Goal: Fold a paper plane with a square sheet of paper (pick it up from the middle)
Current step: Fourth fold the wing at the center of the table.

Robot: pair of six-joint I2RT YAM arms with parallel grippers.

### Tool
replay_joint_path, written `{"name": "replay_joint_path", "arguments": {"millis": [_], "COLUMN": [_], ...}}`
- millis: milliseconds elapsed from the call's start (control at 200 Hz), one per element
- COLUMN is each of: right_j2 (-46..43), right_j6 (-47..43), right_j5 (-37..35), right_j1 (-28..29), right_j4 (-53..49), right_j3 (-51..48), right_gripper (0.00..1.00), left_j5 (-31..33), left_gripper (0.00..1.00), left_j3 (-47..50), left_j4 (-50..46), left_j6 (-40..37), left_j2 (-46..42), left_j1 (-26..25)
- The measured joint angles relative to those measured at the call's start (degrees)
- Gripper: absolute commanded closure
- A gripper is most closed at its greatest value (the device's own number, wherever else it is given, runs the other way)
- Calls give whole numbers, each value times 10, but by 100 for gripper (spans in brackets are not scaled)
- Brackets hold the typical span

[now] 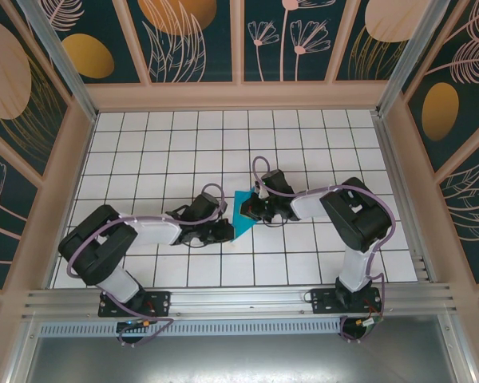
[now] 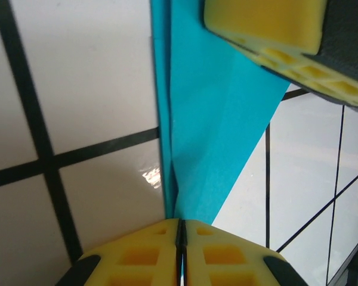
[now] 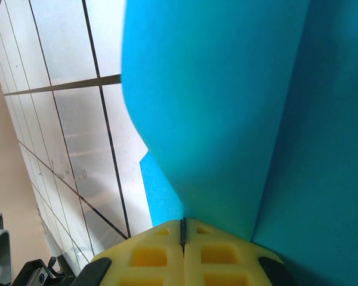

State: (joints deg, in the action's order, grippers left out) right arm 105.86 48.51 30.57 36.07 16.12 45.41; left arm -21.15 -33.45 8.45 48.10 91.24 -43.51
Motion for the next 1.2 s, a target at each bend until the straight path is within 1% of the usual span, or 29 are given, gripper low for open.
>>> {"name": "replay_joint_path", "arguments": {"millis": [155,280,400,500,595,676,851,1011,1201], "right_j2": [0,0,0,1,1,1,2,2,5], "right_j6": [0,0,0,0,0,0,0,0,0], "right_j5": [0,0,0,0,0,0,0,0,3], "right_j1": [0,0,0,0,0,0,0,0,0], "right_j4": [0,0,0,0,0,0,0,0,0], "right_j3": [0,0,1,1,1,2,2,3,6], "right_gripper": [95,95,95,95,95,95,95,95,95], "left_j5": [-8,-6,5,6,-3,-15,-39,-54,-45], "left_gripper": [90,89,87,86,85,83,83,83,84], "left_j3": [21,29,26,9,-9,-23,-30,-28,-18], "left_j4": [3,-37,-66,-64,-47,-27,5,8,-13], "left_j6": [-1,-1,-1,-1,-1,-1,1,1,-2], "left_j2": [-19,-50,-84,-93,-83,-58,-6,9,12], "left_j1": [0,0,0,0,0,0,0,0,0]}}
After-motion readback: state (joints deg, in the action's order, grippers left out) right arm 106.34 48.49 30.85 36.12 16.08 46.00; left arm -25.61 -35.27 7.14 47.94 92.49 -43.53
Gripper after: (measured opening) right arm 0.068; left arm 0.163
